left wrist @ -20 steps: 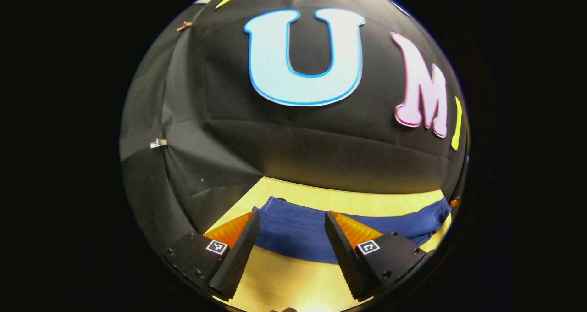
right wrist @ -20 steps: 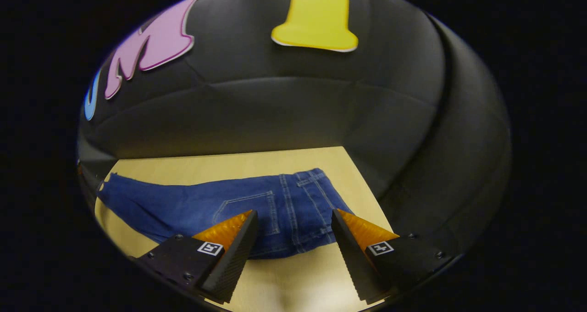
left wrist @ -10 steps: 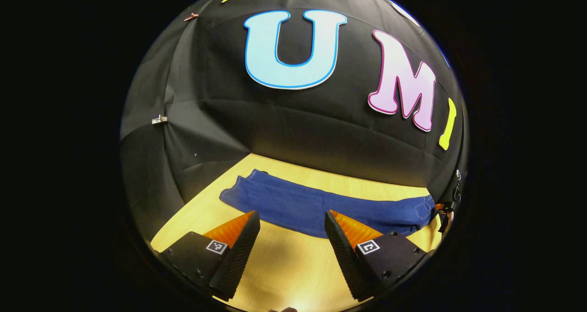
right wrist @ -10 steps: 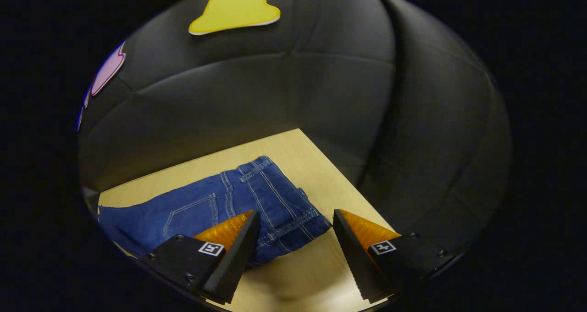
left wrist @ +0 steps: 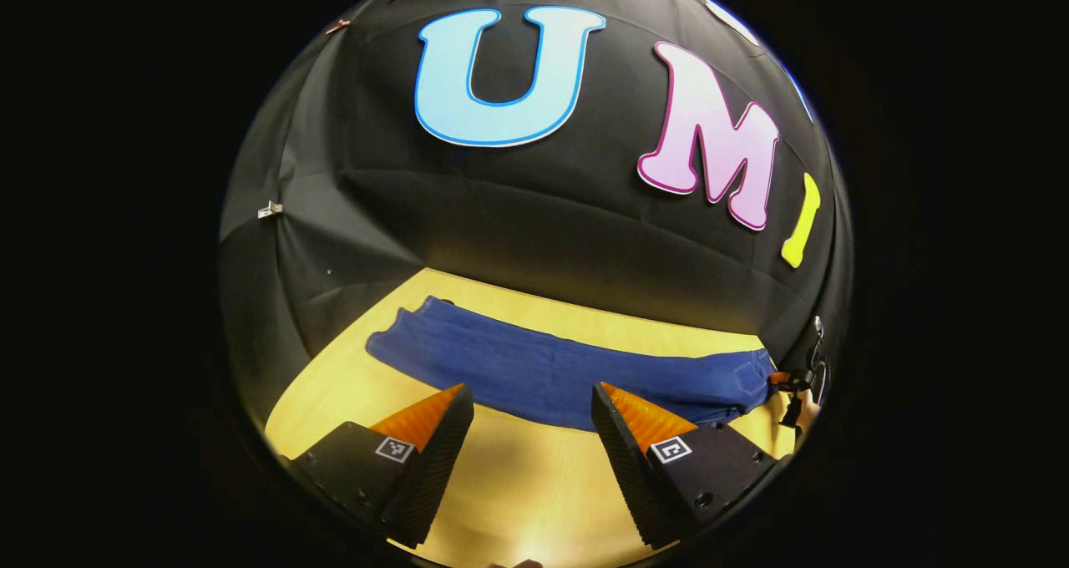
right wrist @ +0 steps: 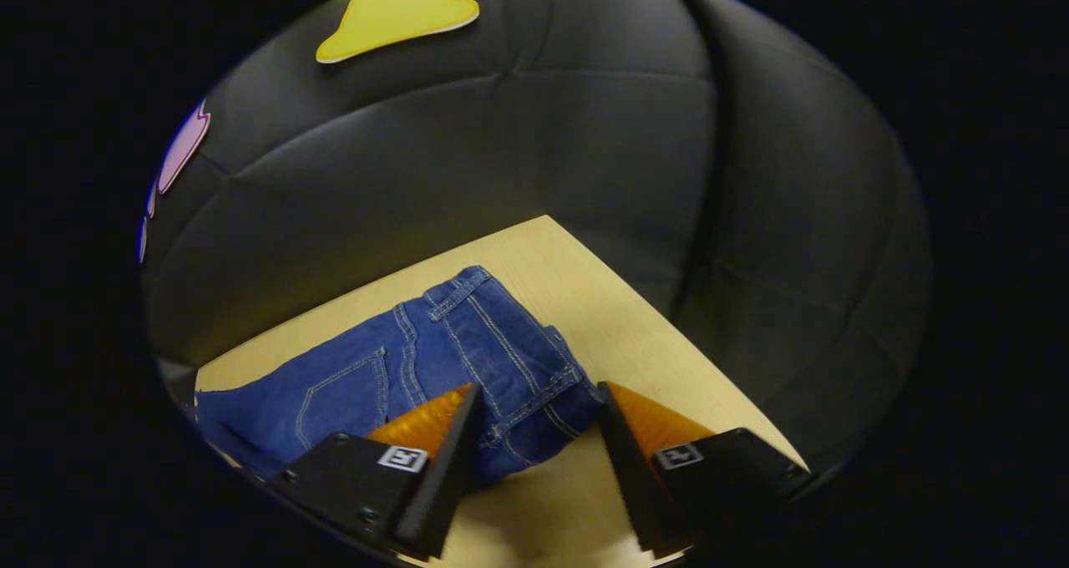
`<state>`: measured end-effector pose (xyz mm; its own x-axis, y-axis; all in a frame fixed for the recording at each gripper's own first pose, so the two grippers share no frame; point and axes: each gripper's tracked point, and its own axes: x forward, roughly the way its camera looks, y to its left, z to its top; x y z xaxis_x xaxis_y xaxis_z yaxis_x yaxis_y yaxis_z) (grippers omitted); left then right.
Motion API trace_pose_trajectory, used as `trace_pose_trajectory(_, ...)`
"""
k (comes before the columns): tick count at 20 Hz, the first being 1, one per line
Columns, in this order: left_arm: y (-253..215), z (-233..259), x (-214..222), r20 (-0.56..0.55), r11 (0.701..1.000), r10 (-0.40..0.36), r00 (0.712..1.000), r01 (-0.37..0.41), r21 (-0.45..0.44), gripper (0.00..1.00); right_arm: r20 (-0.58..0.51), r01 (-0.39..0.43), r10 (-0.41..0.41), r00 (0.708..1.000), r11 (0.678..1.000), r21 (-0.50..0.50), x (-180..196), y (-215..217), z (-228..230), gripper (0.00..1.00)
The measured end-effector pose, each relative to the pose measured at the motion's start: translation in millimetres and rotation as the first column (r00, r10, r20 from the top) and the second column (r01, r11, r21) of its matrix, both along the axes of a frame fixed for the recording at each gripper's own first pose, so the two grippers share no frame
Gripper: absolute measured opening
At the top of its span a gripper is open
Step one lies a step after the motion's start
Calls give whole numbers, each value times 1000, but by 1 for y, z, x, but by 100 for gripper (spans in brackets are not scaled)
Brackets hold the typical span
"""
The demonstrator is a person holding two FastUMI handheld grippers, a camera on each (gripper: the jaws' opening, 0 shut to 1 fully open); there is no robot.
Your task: Grasp the waist and the cuffs of the jeans and fold them to make the two legs overlap; first hold the waist and fold one-third of the jeans toward the cuffs, then hold the cuffs and fold the remaining one-third in the same direction to finish folding.
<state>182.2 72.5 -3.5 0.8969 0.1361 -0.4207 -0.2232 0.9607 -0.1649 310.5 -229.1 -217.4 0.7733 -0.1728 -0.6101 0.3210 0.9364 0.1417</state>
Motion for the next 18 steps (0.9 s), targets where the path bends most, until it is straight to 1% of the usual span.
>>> trace_pose_trajectory(2, 2, 2, 2, 8, 1000, 4, 1000, -4, -19, 84, 4, 22, -22, 1000, 1000, 1, 0, 2, 5, 46)
trace_pose_trajectory(3, 5, 2, 2, 8, 1000, 7, 1000, -7, -23, 84, 4, 27, -27, 1000, 1000, -7, 0, 1, 3, 46)
trace_pose_trajectory(4, 7, -1, 2, 7, 1000, 8, 1000, -8, -26, 84, 2, 23, -23, 1000, 999, -27, -1, 0, 4, 31)
trace_pose_trajectory(5, 11, -2, 1, 7, 999, 13, 1000, -13, -29, 84, 6, 20, -19, 1000, 998, -52, 0, 0, 3, 31)
trace_pose_trajectory(6, 14, -3, 1, 12, 999, 19, 1000, -19, -33, 84, 6, 5, -5, 1000, 996, -85, 0, -2, 8, 22)
trace_pose_trajectory(7, 18, -5, 1, 17, 999, 26, 999, -26, -41, 82, 0, -15, 15, 1000, 993, -113, 1, -1, 14, 19)
trace_pose_trajectory(8, 20, -9, 1, 19, 998, 32, 999, -31, -54, 84, 0, -35, 35, 999, 991, -132, 0, -2, 22, 15)
trace_pose_trajectory(9, 22, -11, 0, 22, 997, 37, 999, -35, -68, 84, 26, -36, 41, 999, 989, -145, 2, 0, 34, 15)
trace_pose_trajectory(10, 24, -13, -3, 24, 996, 38, 999, -35, -82, 84, 64, -34, 44, 997, 987, -155, 4, 3, 51, 10)
trace_pose_trajectory(12, 31, -17, -10, 19, 995, 41, 999, -38, -97, 83, 125, -52, 76, 989, 981, -186, 0, 13, 85, 9)
trace_pose_trajectory(13, 36, -19, -14, 20, 994, 45, 999, -43, -101, 82, 154, -71, 105, 982, 975, -210, 0, 21, 102, 9)
trace_pose_trajectory(14, 39, -19, -18, 21, 993, 47, 999, -45, -108, 77, 182, -94, 139, 973, 967, -237, -8, 26, 122, 9)
trace_pose_trajectory(15, 44, -18, -21, 26, 992, 49, 998, -46, -115, 77, 207, -116, 174, 963, 957, -267, -14, 34, 137, 9)
trace_pose_trajectory(16, 46, -16, -24, 35, 992, 48, 998, -44, -119, 77, 227, -138, 209, 951, 946, -292, -20, 39, 132, 9)
trace_pose_trajectory(17, 53, -13, -28, 47, 992, 55, 997, -49, -113, 82, 244, -162, 241, 939, 939, -304, -24, 48, 129, 9)
trace_pose_trajectory(18, 60, -11, -32, 57, 994, 50, 997, -44, -101, 81, 256, -182, 267, 929, 932, -312, -26, 47, 123, 9)
